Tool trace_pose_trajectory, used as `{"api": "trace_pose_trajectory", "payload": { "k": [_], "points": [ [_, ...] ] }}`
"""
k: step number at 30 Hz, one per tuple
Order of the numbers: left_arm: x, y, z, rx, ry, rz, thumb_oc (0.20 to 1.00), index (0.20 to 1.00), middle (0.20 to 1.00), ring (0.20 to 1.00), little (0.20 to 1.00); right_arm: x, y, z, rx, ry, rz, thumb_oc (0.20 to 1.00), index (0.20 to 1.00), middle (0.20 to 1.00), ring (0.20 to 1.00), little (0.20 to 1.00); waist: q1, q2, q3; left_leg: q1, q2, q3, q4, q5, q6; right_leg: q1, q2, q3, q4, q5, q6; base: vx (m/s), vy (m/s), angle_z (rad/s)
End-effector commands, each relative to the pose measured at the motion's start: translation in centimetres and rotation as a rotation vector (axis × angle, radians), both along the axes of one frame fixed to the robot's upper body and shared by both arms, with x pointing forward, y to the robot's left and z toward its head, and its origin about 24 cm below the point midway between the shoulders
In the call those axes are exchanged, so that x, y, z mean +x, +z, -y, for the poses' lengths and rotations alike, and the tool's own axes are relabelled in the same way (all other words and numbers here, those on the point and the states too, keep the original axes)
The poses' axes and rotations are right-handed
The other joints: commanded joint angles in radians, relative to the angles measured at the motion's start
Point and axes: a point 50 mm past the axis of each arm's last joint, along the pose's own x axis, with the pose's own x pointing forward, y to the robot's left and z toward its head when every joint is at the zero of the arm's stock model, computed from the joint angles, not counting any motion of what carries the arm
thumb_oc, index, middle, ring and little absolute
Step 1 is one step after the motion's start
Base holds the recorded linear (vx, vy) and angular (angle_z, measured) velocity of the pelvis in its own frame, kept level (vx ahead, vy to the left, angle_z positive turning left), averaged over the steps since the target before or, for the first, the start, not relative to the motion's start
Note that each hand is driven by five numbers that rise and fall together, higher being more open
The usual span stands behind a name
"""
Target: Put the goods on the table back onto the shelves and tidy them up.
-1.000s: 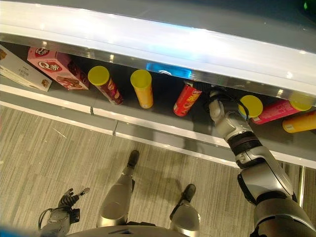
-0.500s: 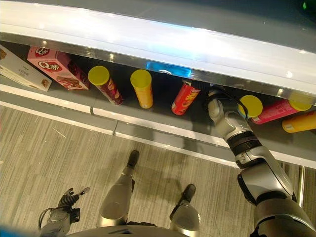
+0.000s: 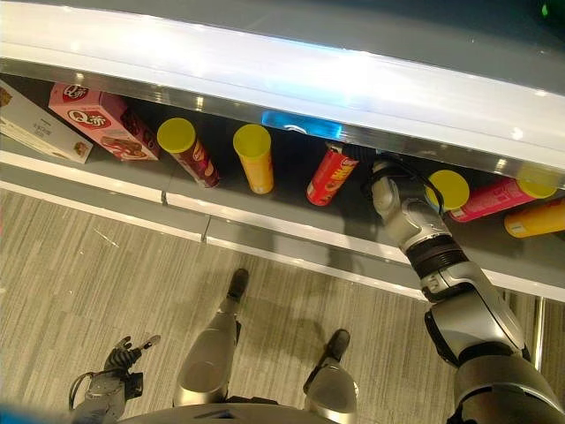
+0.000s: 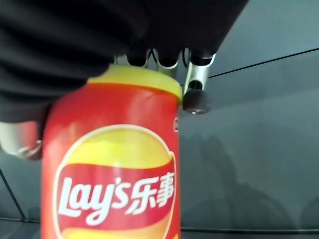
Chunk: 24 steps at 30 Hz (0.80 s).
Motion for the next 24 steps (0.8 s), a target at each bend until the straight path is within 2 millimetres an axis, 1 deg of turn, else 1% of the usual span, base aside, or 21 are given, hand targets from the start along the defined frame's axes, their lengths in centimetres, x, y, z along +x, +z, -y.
{"api": "trace_pose_trajectory", "payload": {
  "k": [1, 24],
  "points": [
    [-1.13, 0.12, -1.47, 0.060, 0.001, -0.045, 1.000, 1.000, 1.000, 1.000, 1.000, -0.12, 2.36, -0.55, -0.031, 0.039, 0.116, 0.200, 0.200, 0.200, 0.200, 0.200, 0.006, -0.022, -0.040, 0.042, 0.096, 0.034, 0.114, -0.202, -0.008, -0.080, -0.101, 0.080, 0.169, -0.103, 0.011, 0.00, 0.000, 0.00],
    [-1.21, 0.09, -1.51, 0.062, 0.007, -0.049, 1.000, 1.000, 1.000, 1.000, 1.000, -0.28, 1.72, -0.78, -0.021, 0.053, 0.095, 0.200, 0.200, 0.200, 0.200, 0.200, 0.003, -0.023, -0.036, 0.037, 0.096, 0.033, 0.117, -0.201, -0.008, -0.086, -0.103, 0.079, 0.174, -0.102, 0.010, 0.00, 0.000, 0.00]
  ]
}}
